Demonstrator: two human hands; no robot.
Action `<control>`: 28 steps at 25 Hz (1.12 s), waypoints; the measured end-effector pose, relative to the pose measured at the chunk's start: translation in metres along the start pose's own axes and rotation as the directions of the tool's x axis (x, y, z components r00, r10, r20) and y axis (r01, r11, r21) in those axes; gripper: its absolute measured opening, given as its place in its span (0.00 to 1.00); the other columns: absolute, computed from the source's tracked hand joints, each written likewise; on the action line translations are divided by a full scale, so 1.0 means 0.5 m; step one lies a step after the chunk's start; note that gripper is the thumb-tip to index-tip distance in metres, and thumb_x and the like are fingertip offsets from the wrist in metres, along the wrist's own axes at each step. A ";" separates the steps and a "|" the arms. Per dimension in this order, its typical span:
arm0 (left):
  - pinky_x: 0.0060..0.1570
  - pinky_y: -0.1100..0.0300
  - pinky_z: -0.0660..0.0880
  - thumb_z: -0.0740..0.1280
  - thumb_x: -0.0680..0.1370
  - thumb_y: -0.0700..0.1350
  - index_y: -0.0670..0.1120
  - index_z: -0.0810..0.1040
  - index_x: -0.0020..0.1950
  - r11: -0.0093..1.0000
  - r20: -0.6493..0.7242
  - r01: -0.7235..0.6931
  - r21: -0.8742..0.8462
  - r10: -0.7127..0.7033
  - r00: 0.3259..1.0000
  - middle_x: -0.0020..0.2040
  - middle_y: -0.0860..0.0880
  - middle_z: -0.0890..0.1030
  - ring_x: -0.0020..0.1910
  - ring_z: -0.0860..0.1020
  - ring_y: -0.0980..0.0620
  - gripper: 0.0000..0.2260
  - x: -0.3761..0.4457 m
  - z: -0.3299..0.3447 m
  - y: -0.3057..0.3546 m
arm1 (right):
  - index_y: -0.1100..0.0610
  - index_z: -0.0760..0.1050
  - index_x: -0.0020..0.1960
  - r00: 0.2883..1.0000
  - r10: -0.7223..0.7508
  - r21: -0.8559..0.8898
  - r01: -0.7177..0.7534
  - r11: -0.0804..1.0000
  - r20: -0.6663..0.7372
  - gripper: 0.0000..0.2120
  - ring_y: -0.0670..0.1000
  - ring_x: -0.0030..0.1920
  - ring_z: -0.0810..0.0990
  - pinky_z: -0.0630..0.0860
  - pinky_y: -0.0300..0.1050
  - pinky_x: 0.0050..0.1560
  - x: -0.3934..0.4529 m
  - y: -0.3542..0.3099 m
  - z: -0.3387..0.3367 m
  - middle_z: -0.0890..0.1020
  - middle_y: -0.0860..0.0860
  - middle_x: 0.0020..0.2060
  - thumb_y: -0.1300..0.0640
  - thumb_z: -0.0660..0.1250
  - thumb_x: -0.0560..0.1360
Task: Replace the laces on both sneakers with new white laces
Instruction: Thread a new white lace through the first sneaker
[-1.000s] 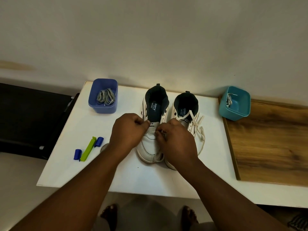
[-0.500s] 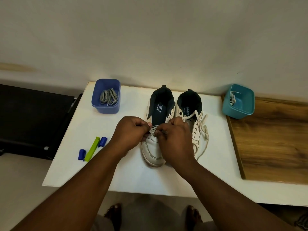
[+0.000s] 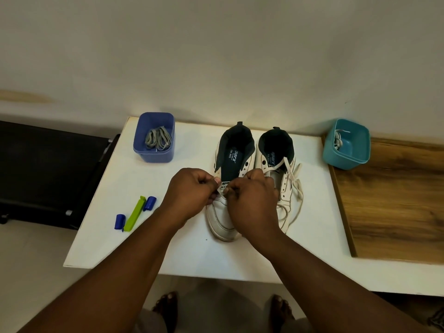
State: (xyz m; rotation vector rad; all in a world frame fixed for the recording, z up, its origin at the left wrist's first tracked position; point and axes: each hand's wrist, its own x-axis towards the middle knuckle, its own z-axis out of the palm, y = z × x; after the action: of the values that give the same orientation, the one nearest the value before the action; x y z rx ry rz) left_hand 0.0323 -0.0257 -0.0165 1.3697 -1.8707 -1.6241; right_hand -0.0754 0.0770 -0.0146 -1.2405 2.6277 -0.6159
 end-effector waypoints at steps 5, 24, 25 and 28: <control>0.44 0.58 0.84 0.71 0.79 0.46 0.45 0.85 0.44 1.000 -0.005 0.006 -0.010 -0.006 1.000 0.38 0.45 0.86 0.39 0.86 0.49 0.07 0.001 -0.002 -0.002 | 0.46 0.84 0.54 0.998 -0.005 -0.022 0.006 1.000 0.070 0.08 0.54 0.60 0.69 0.62 0.49 0.54 0.008 -0.001 -0.005 0.72 0.48 0.55 0.52 0.66 0.80; 0.46 0.54 0.84 0.70 0.81 0.46 0.45 0.83 0.43 1.000 -0.001 0.025 -0.001 -0.025 1.000 0.37 0.45 0.85 0.38 0.86 0.48 0.08 -0.005 0.007 -0.001 | 0.47 0.84 0.55 0.971 0.057 -0.063 -0.043 0.997 0.232 0.07 0.57 0.66 0.68 0.61 0.48 0.55 0.028 -0.009 -0.027 0.72 0.50 0.60 0.54 0.69 0.80; 0.47 0.53 0.84 0.69 0.81 0.46 0.46 0.83 0.42 1.000 -0.009 0.028 -0.004 -0.028 1.000 0.37 0.45 0.85 0.38 0.86 0.48 0.08 -0.006 0.009 -0.001 | 0.47 0.84 0.55 0.969 0.062 -0.065 -0.048 0.997 0.237 0.07 0.57 0.66 0.68 0.62 0.48 0.55 0.029 -0.009 -0.028 0.72 0.50 0.60 0.54 0.69 0.80; 0.49 0.50 0.84 0.70 0.81 0.46 0.47 0.83 0.42 0.999 -0.038 0.033 -0.007 -0.033 0.999 0.36 0.46 0.85 0.37 0.86 0.49 0.08 -0.004 0.013 -0.003 | 0.46 0.85 0.54 0.970 0.052 0.007 -0.055 0.998 0.238 0.08 0.56 0.66 0.67 0.60 0.48 0.54 0.027 -0.006 -0.028 0.72 0.48 0.57 0.52 0.68 0.80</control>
State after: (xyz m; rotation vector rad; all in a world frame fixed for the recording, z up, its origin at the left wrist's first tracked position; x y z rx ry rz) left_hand 0.0293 -0.0203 -0.0193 1.4257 -1.8294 -1.6064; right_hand -0.0863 0.0692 -0.0001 -1.1561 2.4456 -0.4438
